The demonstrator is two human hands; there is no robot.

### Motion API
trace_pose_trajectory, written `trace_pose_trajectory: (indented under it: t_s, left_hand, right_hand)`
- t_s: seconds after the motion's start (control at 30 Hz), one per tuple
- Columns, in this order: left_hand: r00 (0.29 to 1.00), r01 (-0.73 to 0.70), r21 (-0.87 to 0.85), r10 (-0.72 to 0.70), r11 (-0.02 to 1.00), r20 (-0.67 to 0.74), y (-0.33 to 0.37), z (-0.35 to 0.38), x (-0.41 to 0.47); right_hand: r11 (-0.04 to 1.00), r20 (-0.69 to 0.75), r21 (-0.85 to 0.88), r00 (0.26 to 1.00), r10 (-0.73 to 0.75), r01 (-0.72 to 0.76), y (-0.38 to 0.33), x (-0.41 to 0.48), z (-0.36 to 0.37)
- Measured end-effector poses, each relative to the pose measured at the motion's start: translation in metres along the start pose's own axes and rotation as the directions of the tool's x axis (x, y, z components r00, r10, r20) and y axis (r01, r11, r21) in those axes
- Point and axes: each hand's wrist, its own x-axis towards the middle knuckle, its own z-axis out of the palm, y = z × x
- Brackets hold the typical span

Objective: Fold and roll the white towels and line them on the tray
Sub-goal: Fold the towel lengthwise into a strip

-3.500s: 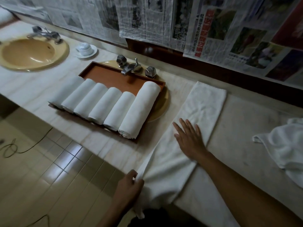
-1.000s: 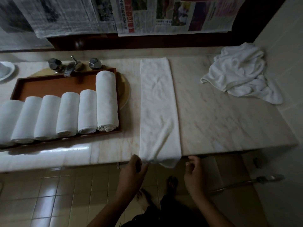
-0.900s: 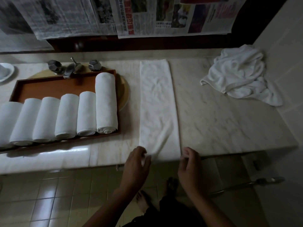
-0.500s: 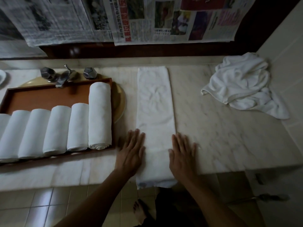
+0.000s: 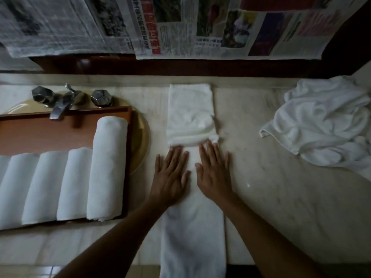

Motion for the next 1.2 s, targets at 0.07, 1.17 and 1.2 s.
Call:
trace_pose_trajectory:
  t_s: [0.07,1.17,1.2]
  left_hand:
    - [1.000,0.012,0.014,-0.012,1.000,-0.018,-0.006,0.000,0.029]
    - [1.000,0.008,-0.125,-0.009,0.992,-0.007,0.022,0.023,-0.116]
    - [1.000,0.024,-0.144,-0.026,0.989,-0.015,0.018,0.022,-0.118]
  right_hand:
    - [1.000,0.008,-0.009,1.000,0.000,0.000,0.009,0.032,0.006]
    - [0.998,0.161,-0.025,0.986,-0.052,0.057,-0.004,-0.137,-0.027]
    - [0.999,0.170,-0.038,0.985,-0.021,0.028,0.000,-0.138,-0.029]
